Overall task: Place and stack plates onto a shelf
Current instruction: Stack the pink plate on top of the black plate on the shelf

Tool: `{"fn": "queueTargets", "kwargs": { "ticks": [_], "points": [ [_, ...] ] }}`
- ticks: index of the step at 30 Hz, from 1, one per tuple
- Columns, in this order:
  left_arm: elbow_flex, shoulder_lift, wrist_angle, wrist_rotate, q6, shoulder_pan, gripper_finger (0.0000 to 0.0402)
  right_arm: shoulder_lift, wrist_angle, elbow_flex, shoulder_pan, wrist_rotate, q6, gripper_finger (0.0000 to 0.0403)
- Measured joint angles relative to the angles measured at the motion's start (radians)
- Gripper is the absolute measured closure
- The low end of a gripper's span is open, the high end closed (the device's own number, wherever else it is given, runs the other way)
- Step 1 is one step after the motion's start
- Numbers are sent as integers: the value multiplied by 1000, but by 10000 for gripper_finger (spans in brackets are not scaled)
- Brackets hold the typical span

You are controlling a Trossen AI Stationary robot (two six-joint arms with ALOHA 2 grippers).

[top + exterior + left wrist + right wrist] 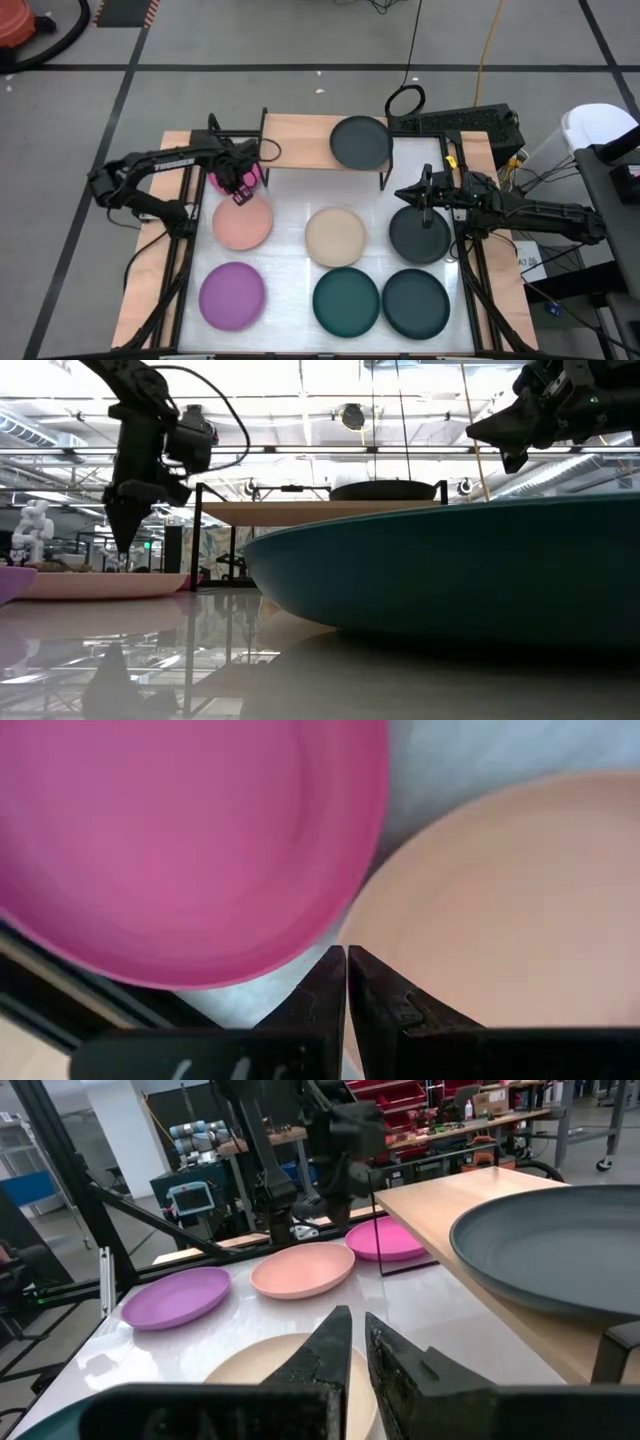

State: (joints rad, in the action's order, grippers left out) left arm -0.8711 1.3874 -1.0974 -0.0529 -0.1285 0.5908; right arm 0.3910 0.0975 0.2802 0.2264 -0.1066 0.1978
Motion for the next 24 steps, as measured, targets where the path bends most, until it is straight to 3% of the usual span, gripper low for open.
{"fn": "queueTargets", "kwargs": {
  "ticks": [12,24],
  "points": [
    [0,35,0,-51,23,-22,253,1,-5,0,0,0,-1,383],
    [93,18,94,-80,71,-16,245,2,-28,0,0,0,6,383]
  ]
}}
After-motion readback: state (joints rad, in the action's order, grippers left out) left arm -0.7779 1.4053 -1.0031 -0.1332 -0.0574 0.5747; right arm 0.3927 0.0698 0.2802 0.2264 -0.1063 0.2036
